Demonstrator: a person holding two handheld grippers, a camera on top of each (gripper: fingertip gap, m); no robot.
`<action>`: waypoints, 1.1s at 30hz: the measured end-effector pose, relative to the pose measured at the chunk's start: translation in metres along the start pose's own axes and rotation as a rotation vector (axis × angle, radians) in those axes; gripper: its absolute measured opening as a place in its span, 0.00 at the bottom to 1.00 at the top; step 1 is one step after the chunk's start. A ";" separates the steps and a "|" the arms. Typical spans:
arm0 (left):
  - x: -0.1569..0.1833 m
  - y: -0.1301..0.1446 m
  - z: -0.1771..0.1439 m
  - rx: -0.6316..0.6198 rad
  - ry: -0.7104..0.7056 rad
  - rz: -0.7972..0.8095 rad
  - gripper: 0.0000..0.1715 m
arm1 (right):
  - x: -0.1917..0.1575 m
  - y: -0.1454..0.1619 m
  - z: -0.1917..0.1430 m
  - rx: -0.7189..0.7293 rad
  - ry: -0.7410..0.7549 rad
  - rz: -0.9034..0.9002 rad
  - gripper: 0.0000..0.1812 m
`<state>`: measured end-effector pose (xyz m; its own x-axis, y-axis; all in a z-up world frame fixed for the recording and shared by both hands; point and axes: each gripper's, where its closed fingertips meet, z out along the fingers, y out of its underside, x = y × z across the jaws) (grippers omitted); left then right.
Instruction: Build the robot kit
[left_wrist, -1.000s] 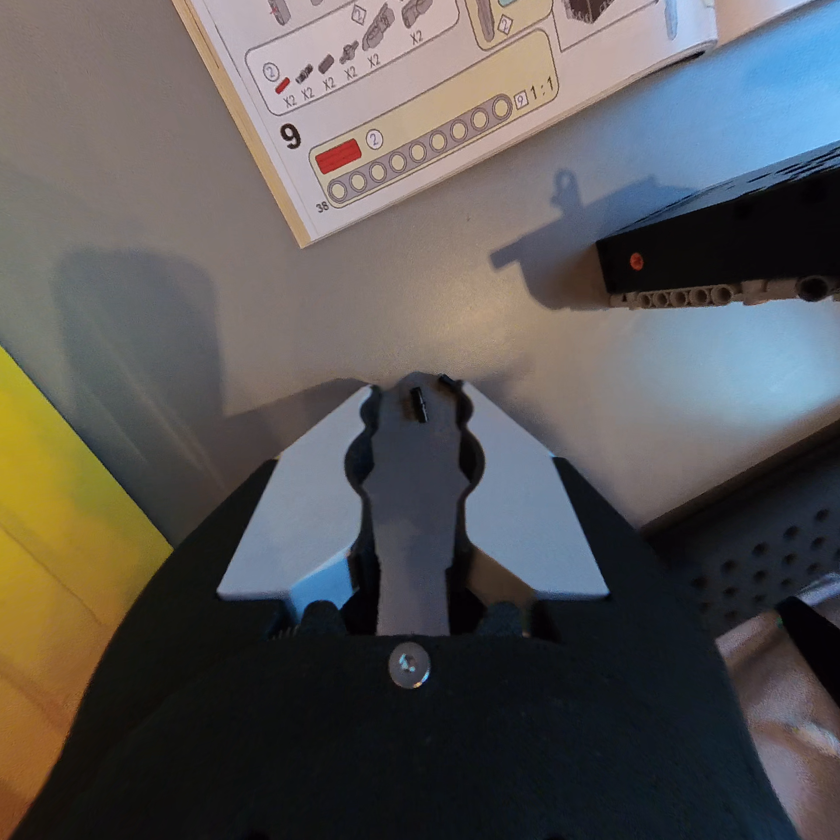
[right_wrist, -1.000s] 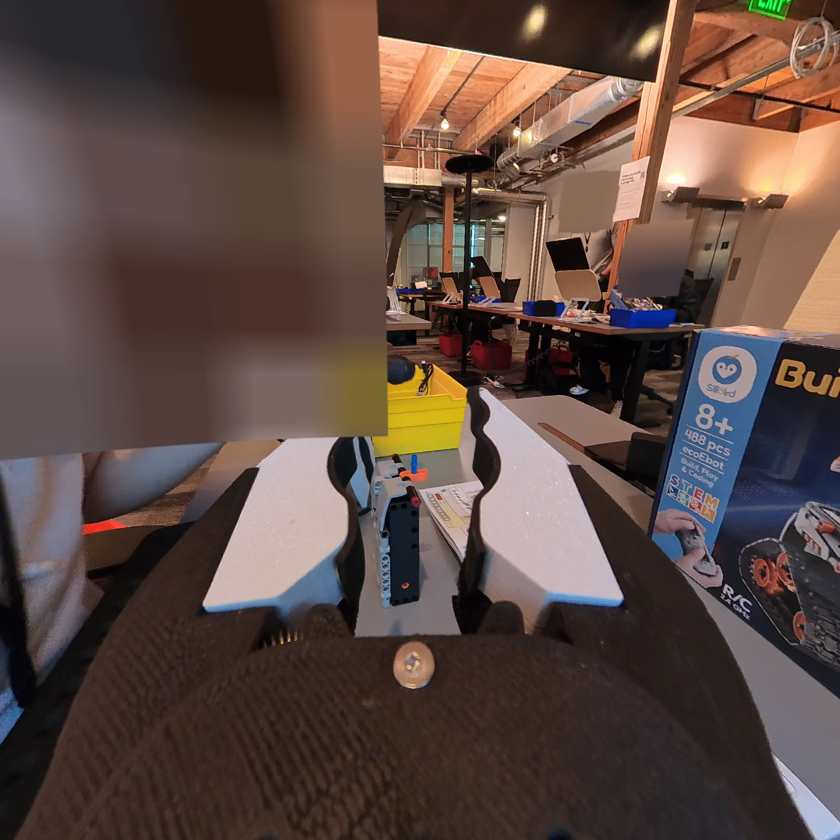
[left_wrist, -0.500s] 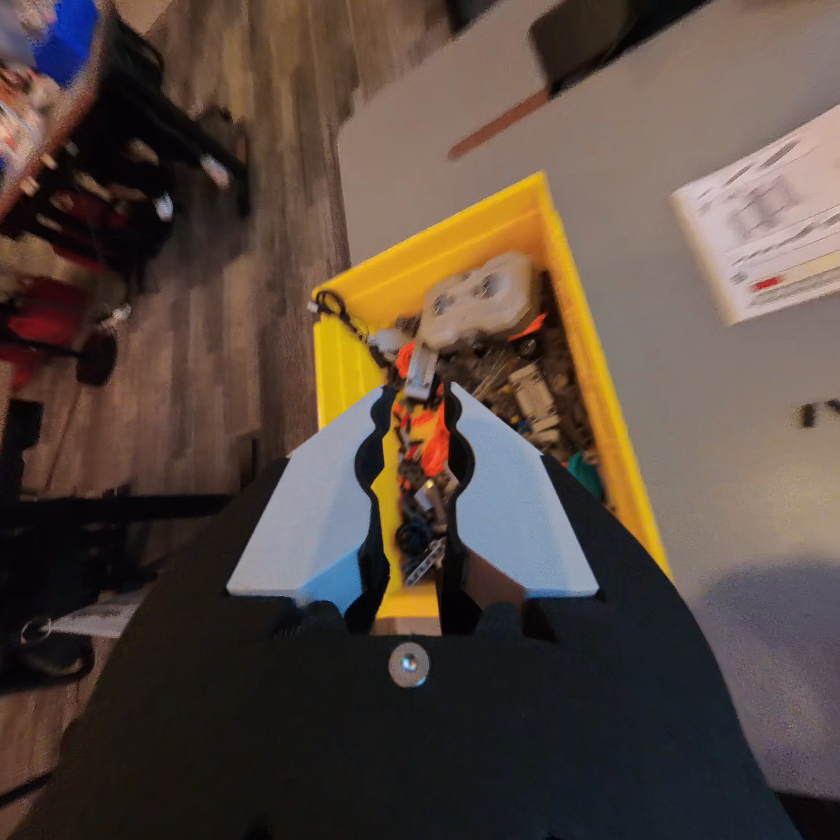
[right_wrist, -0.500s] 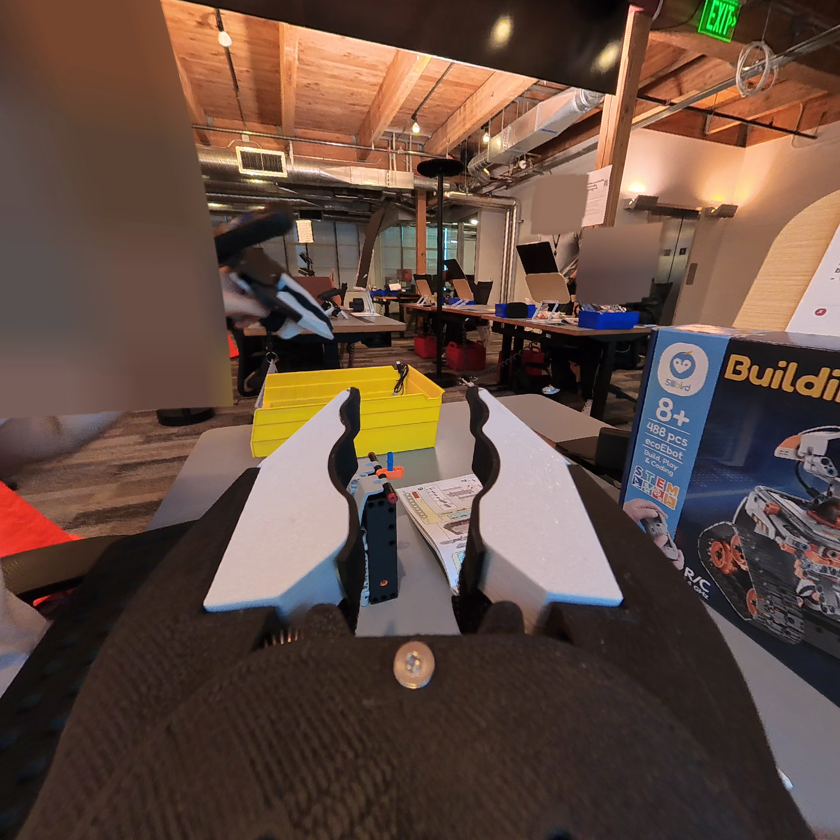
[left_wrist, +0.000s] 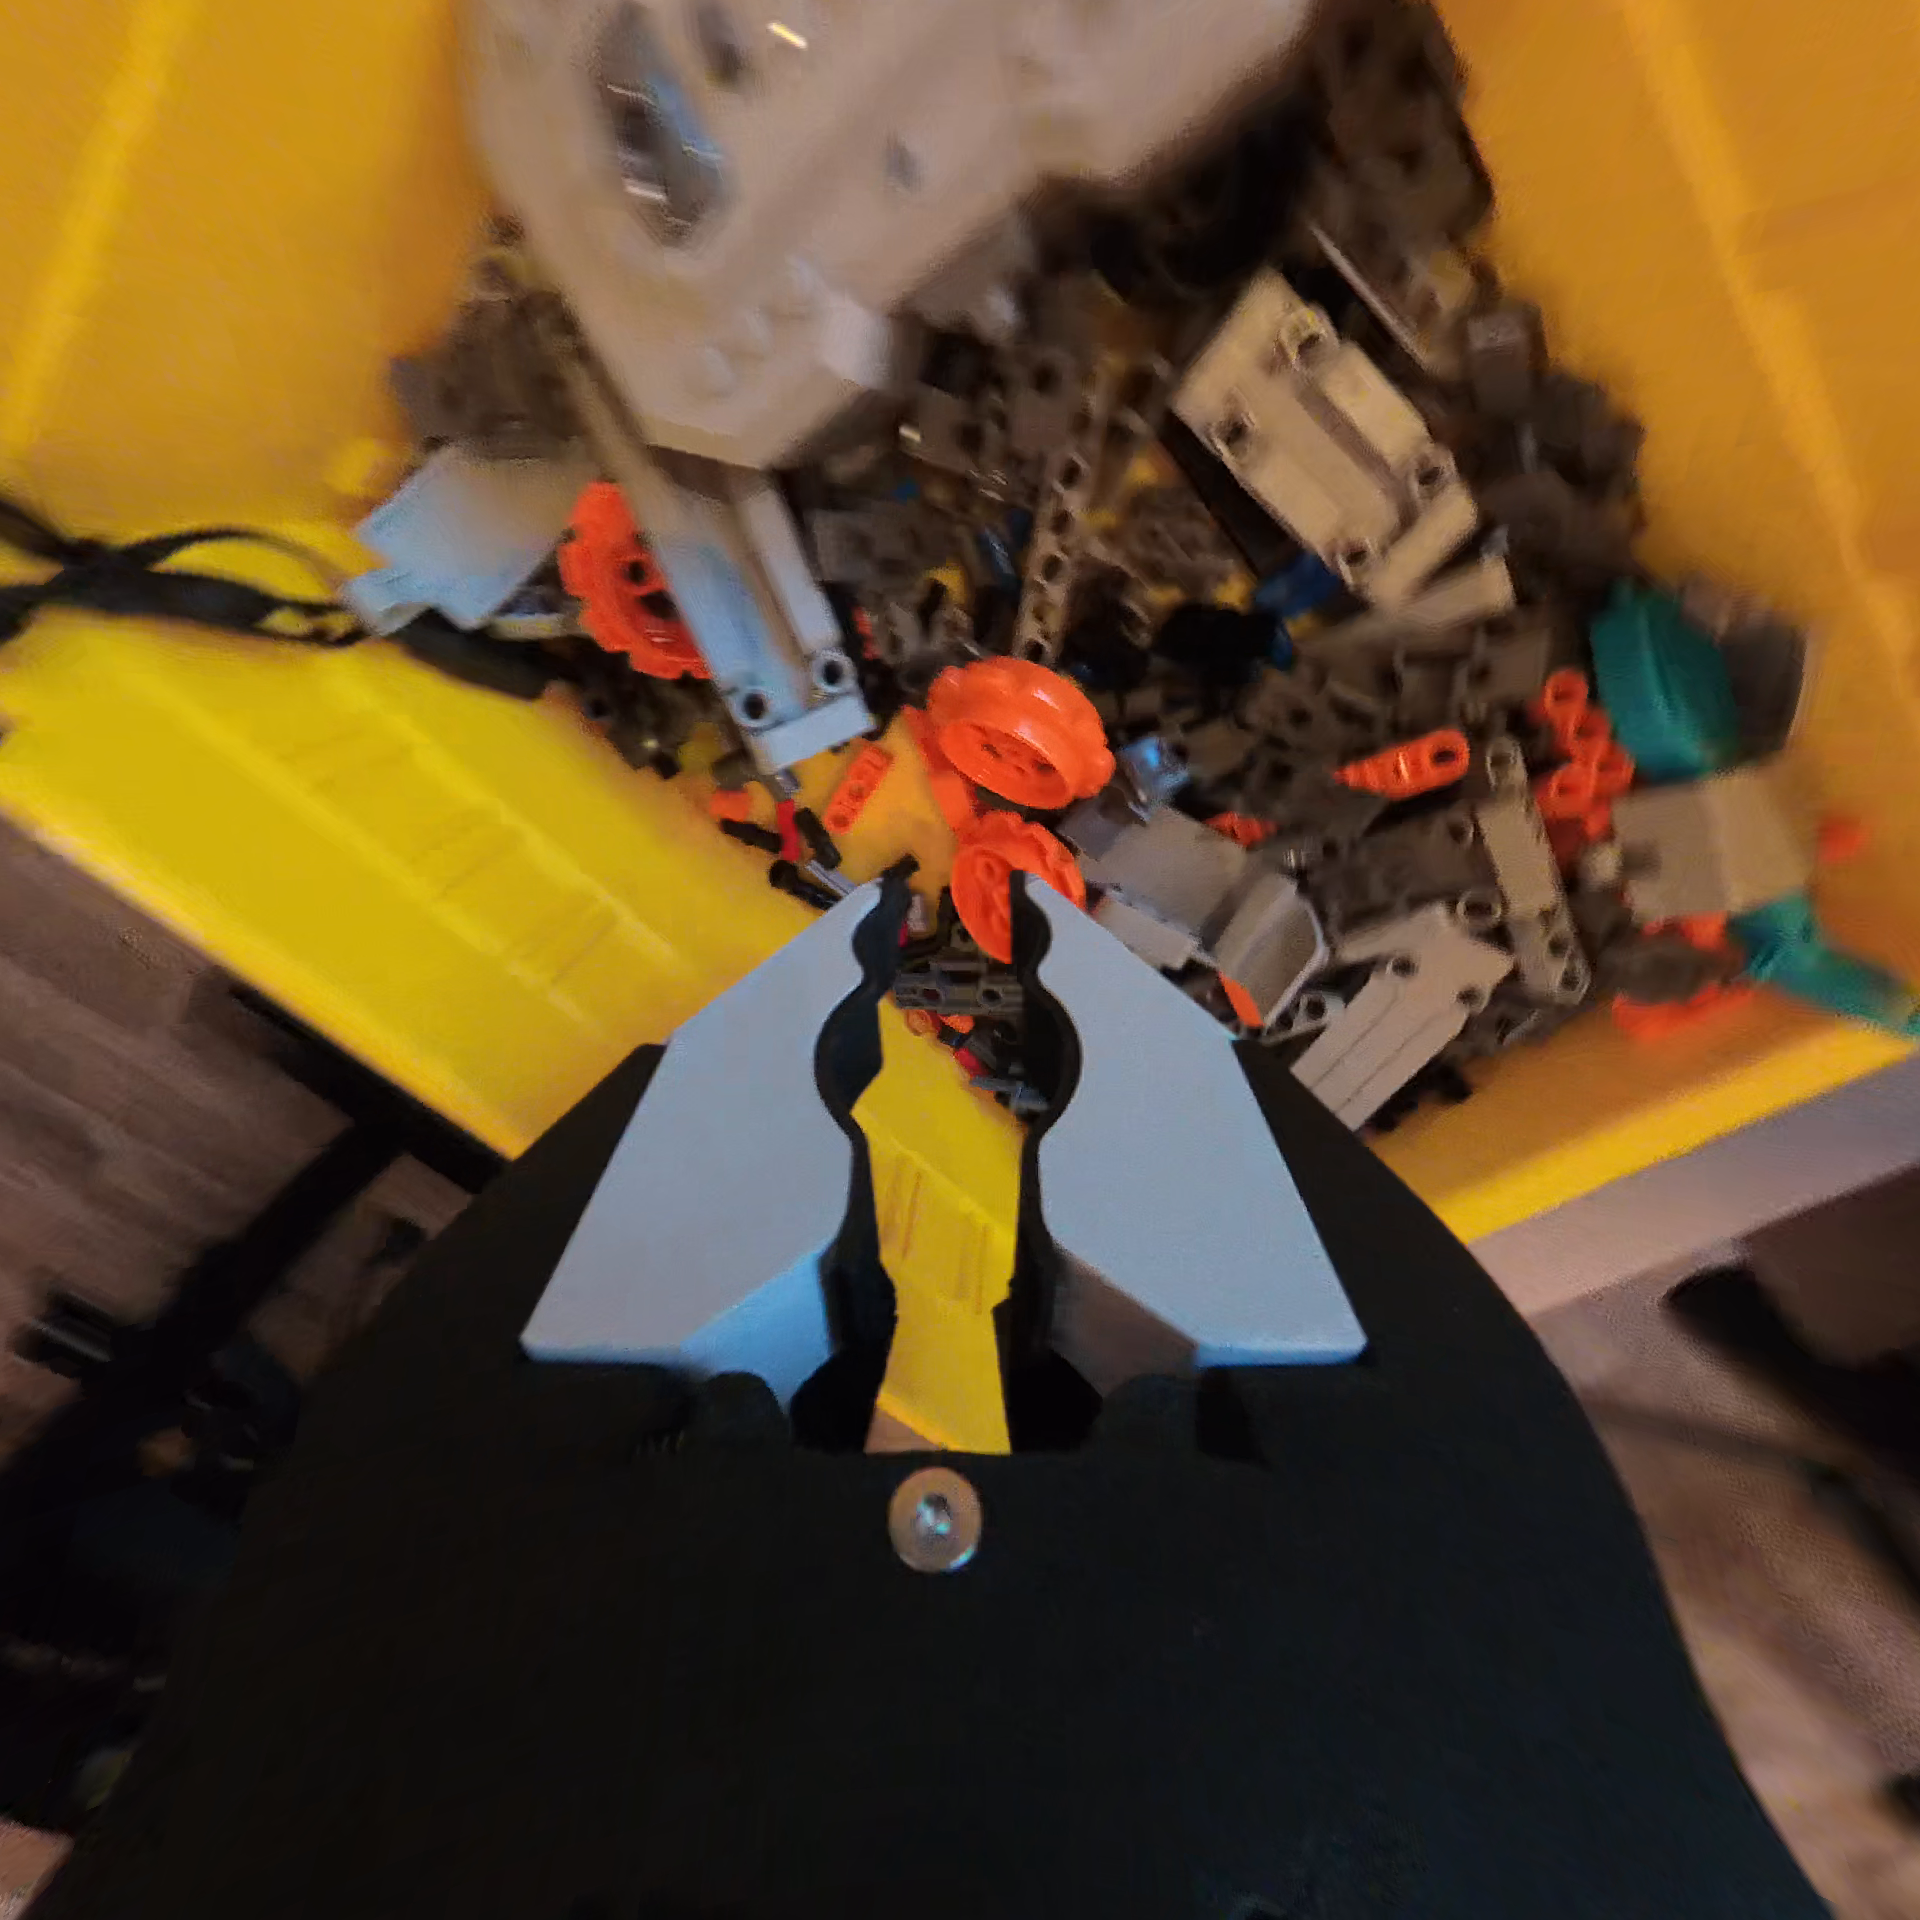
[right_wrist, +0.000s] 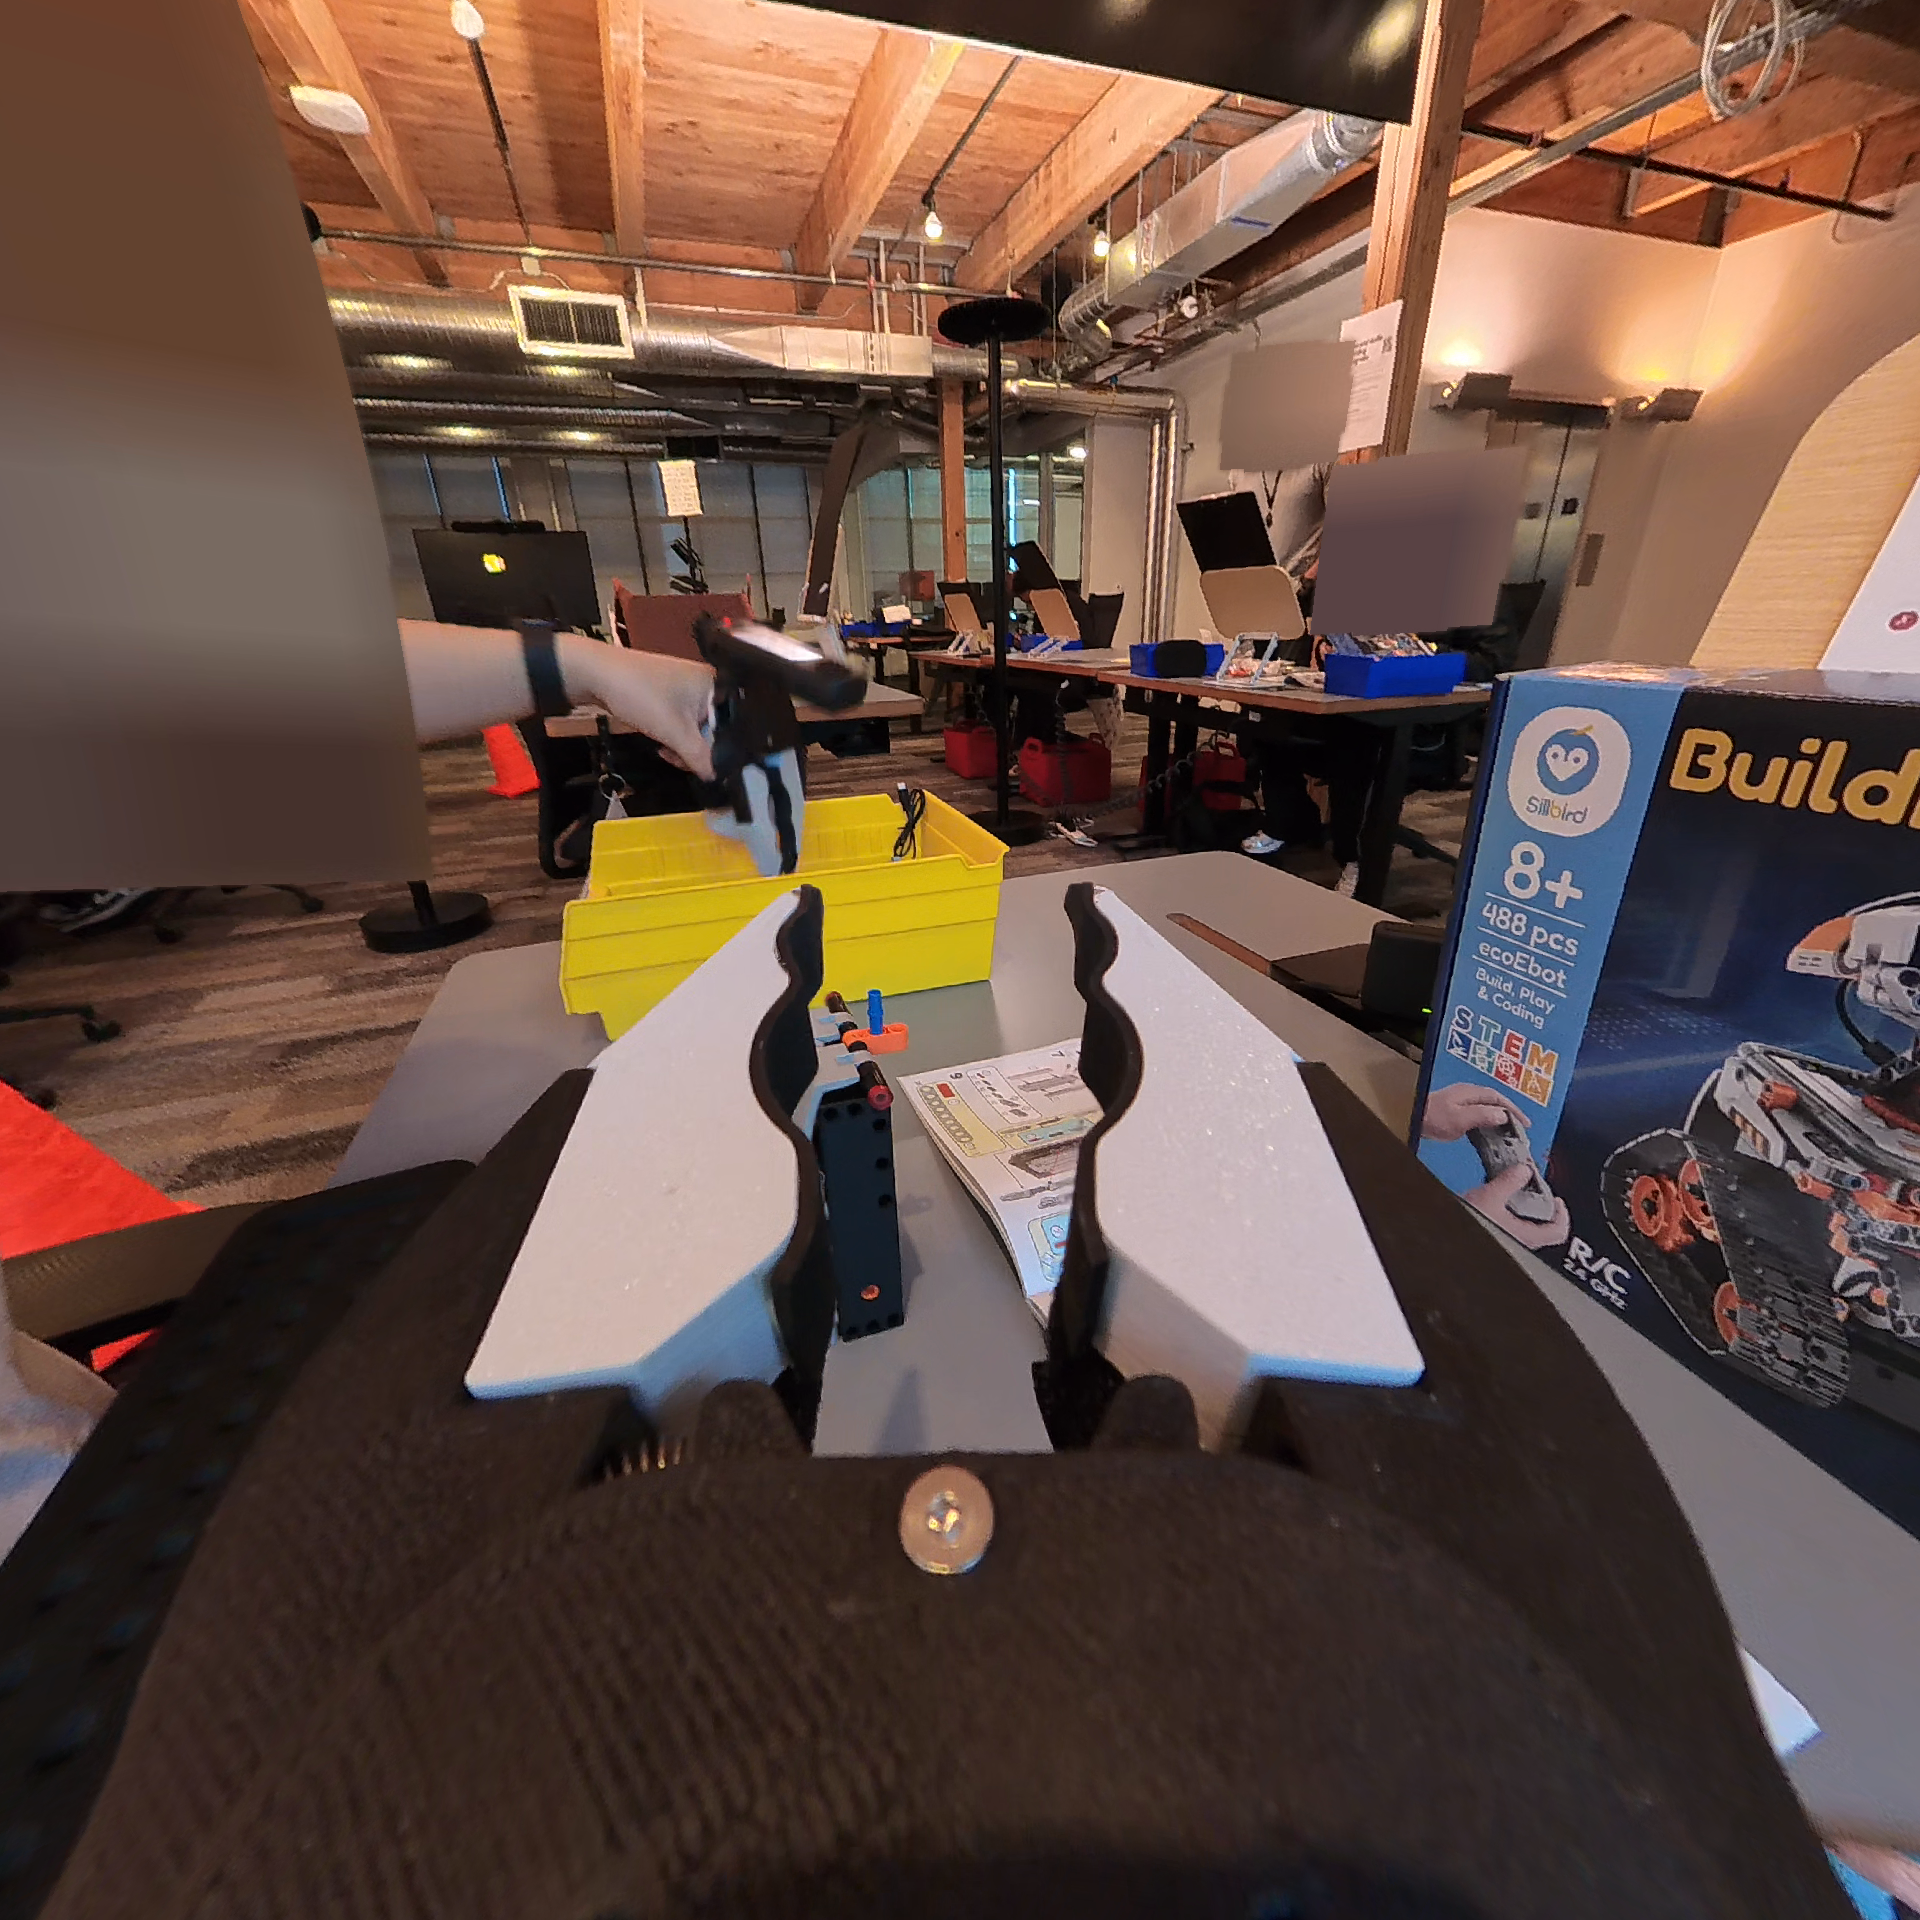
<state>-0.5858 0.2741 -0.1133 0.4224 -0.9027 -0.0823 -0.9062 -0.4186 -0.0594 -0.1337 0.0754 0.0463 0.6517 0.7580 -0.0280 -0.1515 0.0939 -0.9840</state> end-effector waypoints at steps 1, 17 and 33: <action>0.001 0.004 0.004 -0.022 -0.004 0.078 0.12 | 0.000 -0.001 0.000 0.006 -0.004 0.005 0.26; -0.019 0.017 0.033 -0.194 -0.088 0.516 0.10 | -0.009 -0.009 -0.001 0.032 -0.035 0.006 0.26; -0.014 0.024 0.049 -0.273 -0.043 0.589 0.08 | -0.014 -0.010 0.000 0.036 -0.057 0.007 0.26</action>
<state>-0.6123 0.2822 -0.1621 -0.1513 -0.9864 -0.0640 -0.9561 0.1296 0.2628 -0.1409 0.0640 0.0570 0.6073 0.7941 -0.0241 -0.1832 0.1104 -0.9769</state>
